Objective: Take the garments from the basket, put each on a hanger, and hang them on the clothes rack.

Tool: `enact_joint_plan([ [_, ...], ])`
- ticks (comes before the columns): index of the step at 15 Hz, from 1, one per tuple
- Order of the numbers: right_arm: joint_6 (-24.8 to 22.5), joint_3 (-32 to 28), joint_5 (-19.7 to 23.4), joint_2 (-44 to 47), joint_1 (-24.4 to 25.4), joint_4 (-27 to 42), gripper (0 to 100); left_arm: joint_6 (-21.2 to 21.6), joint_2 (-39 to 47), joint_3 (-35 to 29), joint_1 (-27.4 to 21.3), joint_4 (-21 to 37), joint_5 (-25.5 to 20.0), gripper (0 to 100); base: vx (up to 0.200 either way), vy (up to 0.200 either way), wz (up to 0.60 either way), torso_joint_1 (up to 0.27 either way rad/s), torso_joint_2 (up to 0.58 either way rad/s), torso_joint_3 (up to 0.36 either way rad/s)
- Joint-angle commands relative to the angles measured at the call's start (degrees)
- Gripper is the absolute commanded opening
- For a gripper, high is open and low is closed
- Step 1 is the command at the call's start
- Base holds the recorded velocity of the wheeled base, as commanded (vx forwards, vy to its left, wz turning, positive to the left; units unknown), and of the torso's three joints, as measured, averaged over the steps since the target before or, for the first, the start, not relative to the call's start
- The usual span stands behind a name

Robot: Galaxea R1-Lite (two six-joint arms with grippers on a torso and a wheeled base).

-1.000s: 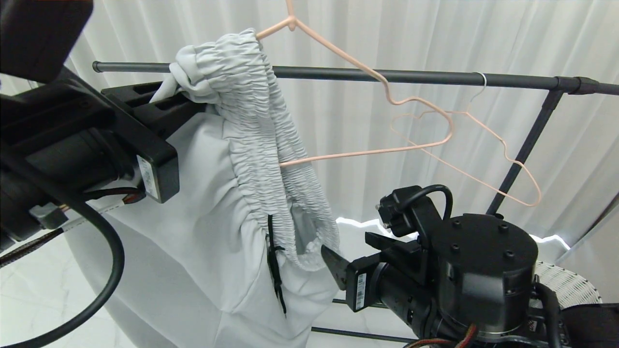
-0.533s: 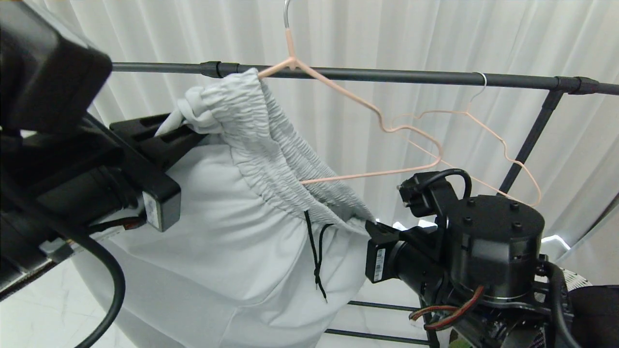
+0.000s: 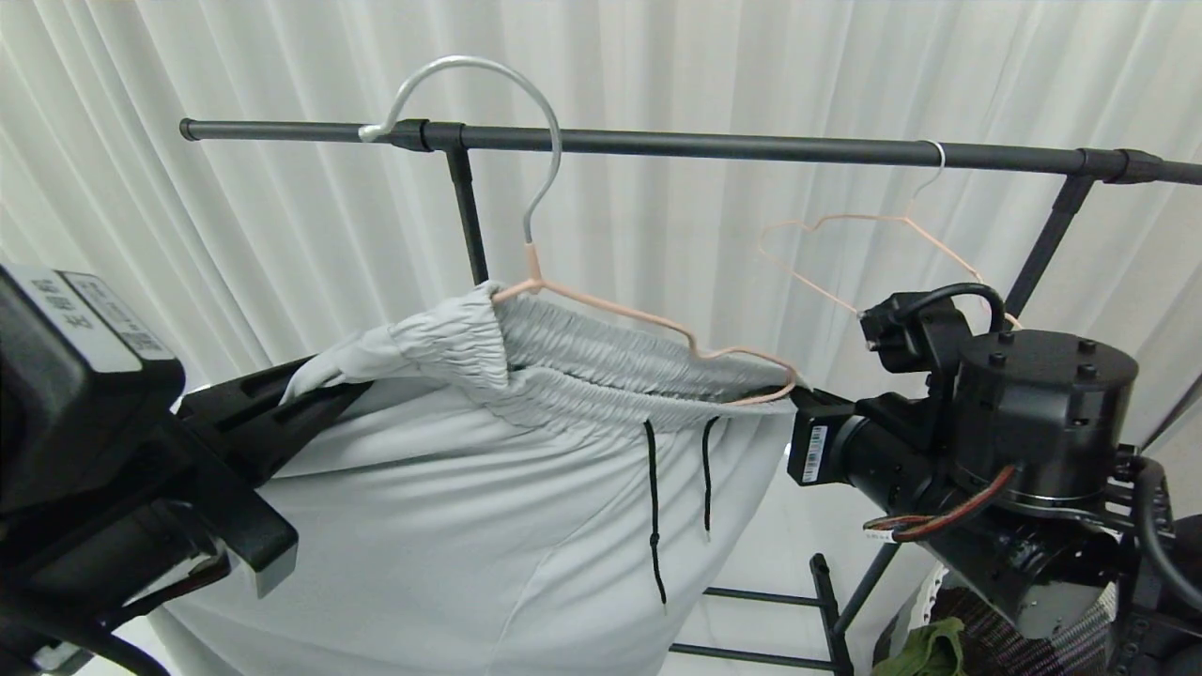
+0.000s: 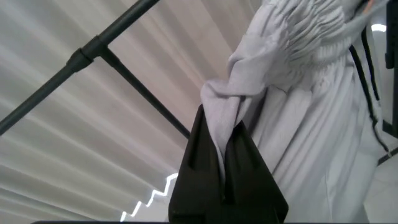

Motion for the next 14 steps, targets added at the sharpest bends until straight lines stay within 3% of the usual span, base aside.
enact_joint_plan([
  [1,-0.26,0.71,-0.11,-1.67,-1.65,0.10,0,0.11,-0.98,0.87,0.36,0.04,0.13,0,0.000,0.000,0.00,0.000,0.00,0.000],
  [4,-1.57,2.03,0.42,-4.13,-2.17,0.01,0,0.11,-0.63,1.92,2.21,0.04,0.13,0,0.000,0.000,0.00,0.000,0.00,0.000],
  [6,-4.83,2.12,1.12,-6.15,-2.17,0.10,0,0.29,0.96,2.80,2.21,0.13,0.04,0,0.000,0.000,0.00,0.000,0.00,0.000],
  [10,-10.98,2.12,5.86,-9.31,-1.73,0.19,0,1.69,9.22,0.34,2.12,0.04,-1.37,0,0.000,0.000,0.00,0.000,0.00,0.000],
  [14,-14.49,2.12,5.86,-10.02,5.03,0.19,0,-0.77,15.02,-5.46,2.03,-0.31,1.71,0,0.000,0.000,0.00,0.000,0.00,0.000],
])
